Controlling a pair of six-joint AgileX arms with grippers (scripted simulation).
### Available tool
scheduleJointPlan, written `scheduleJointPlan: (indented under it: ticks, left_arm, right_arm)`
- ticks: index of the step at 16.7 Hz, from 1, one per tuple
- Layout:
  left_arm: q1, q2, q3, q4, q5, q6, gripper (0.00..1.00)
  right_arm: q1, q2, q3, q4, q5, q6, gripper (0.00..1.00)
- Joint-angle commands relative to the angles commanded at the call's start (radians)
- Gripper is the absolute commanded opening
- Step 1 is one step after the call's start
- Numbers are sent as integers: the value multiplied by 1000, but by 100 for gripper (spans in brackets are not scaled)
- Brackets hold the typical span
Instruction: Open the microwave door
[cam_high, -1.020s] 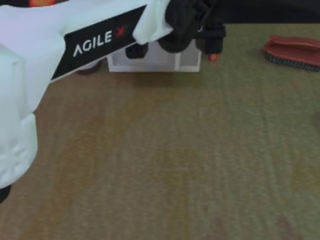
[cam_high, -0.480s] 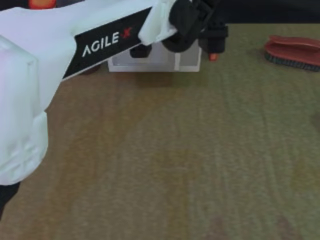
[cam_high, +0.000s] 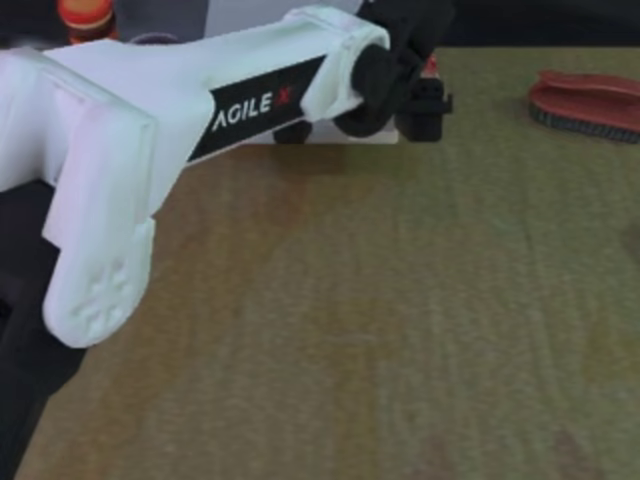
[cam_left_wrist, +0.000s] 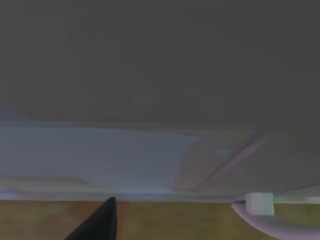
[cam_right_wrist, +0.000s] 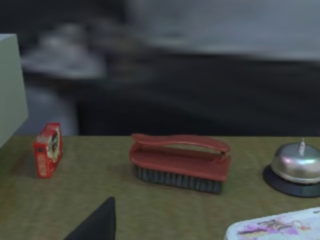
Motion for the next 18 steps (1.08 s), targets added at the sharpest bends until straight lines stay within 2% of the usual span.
scheduleJointPlan:
  ticks: [1, 14, 18]
  left_arm:
    - [0, 0, 0, 0, 0, 0, 100]
    - [0, 0, 0, 0, 0, 0, 2]
    - [0, 0, 0, 0, 0, 0, 0]
  right_arm:
    - [0, 0, 0, 0, 0, 0, 100]
    - [0, 0, 0, 0, 0, 0, 100]
    - [0, 0, 0, 0, 0, 0, 100]
